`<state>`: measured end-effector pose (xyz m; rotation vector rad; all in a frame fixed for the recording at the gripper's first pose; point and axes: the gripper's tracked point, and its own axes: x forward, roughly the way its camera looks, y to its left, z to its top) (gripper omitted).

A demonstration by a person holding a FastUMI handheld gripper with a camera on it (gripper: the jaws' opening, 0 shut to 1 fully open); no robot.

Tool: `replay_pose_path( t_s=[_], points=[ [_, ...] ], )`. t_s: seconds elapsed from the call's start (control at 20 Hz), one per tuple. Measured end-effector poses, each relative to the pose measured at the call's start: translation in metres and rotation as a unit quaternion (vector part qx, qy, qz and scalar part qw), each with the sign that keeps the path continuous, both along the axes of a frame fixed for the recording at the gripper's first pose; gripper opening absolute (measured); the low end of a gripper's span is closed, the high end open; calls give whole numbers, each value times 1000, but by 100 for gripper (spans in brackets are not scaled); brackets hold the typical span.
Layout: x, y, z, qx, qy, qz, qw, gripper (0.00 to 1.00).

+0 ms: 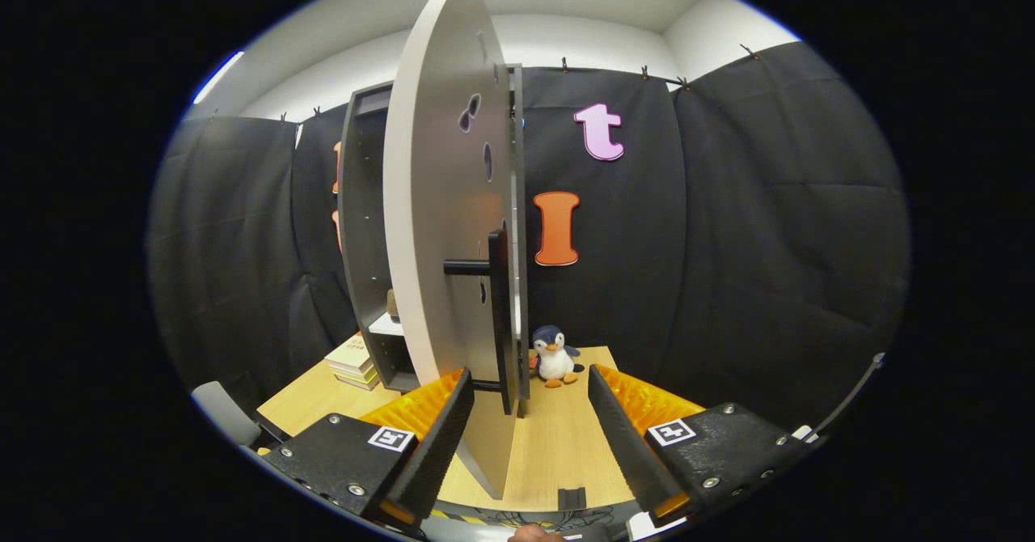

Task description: Open the shoe cabinet door, grab the shoes and put them into the shoe cabinet, then close the shoe cabinet door.

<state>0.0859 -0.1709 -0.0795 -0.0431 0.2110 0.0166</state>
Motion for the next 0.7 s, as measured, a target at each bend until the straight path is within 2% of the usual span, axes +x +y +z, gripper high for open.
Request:
replay_pose_path(
  t_s=[0.7],
  points=[
    [19,118,-10,-27,24,-17,999,90]
  ],
)
